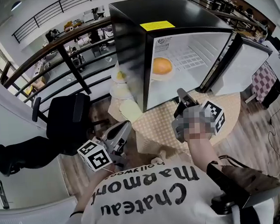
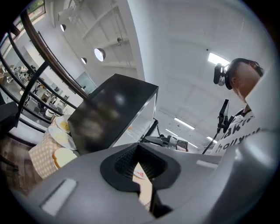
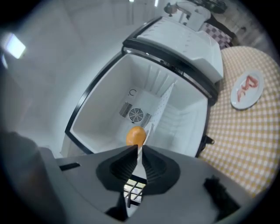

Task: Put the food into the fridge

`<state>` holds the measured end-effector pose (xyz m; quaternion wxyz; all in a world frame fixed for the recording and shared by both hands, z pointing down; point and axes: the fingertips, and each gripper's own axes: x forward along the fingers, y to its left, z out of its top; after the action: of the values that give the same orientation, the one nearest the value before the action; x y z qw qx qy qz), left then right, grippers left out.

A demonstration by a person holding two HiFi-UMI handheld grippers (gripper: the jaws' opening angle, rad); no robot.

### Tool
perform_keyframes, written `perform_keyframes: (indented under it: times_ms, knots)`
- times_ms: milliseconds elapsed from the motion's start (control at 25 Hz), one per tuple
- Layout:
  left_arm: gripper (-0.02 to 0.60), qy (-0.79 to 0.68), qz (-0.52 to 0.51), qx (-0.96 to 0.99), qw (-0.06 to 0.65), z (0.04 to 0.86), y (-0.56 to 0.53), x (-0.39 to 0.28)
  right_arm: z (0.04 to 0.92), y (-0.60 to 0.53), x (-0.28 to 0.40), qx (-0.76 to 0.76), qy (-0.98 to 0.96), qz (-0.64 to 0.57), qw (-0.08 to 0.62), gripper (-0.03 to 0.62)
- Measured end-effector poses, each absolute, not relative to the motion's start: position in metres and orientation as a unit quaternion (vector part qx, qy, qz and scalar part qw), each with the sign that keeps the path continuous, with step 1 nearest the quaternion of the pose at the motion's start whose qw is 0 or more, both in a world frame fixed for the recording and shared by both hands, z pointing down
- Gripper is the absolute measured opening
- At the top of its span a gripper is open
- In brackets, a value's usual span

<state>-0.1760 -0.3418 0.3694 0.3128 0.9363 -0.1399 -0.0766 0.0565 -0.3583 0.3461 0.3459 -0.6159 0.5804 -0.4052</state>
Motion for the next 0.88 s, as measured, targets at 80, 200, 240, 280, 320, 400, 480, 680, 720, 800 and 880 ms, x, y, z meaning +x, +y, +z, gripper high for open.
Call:
perform_keyframes:
  times_ms: [80, 200, 240, 280, 320, 400, 480, 680, 720, 800, 880]
  knots:
    - [0.0, -0.12, -0.074, 0.94, 0.31, 0.367, -0.333, -0.174, 0.349, -0.334, 0.051, -0.638, 0.589, -0.378, 0.322, 0.034]
    - [0.0, -0.098, -0.076, 0.944, 0.305, 0.362, -0.319, -0.17, 0.349, -0.305, 0.046, -0.665, 0.599, -0.344, 0.285, 0.028]
    - [0.0, -0.094, -0.077, 0.945, 0.303, 0.36, -0.314, -0.17, 0.347, -0.298, 0.044, -0.672, 0.603, -0.332, 0.275, 0.026]
    - [0.002, -0.091, -0.078, 0.946, 0.302, 0.359, -0.308, -0.171, 0.344, -0.291, 0.043, -0.676, 0.606, -0.322, 0.268, 0.021]
    - [0.0, -0.088, -0.077, 0.946, 0.302, 0.358, -0.301, -0.171, 0.341, -0.284, 0.042, -0.678, 0.609, -0.314, 0.266, 0.02]
    - [0.001, -0.081, -0.073, 0.947, 0.303, 0.358, -0.285, -0.172, 0.335, -0.269, 0.04, -0.674, 0.616, -0.307, 0.269, 0.017]
    - [0.0, -0.077, -0.073, 0.948, 0.301, 0.354, -0.271, -0.172, 0.33, -0.256, 0.036, -0.668, 0.623, -0.304, 0.27, 0.015]
    - [0.001, -0.079, -0.092, 0.948, 0.293, 0.338, -0.242, -0.169, 0.319, -0.225, 0.031, -0.662, 0.644, -0.296, 0.245, 0.015]
    - [0.0, -0.081, -0.095, 0.948, 0.294, 0.338, -0.236, -0.168, 0.318, -0.218, 0.031, -0.662, 0.648, -0.292, 0.238, 0.015]
    - [0.0, -0.085, -0.099, 0.947, 0.295, 0.34, -0.22, -0.165, 0.317, -0.203, 0.031, -0.66, 0.657, -0.285, 0.226, 0.015]
    - [0.002, -0.09, -0.105, 0.946, 0.294, 0.34, -0.202, -0.162, 0.313, -0.185, 0.03, -0.656, 0.669, -0.275, 0.215, 0.015]
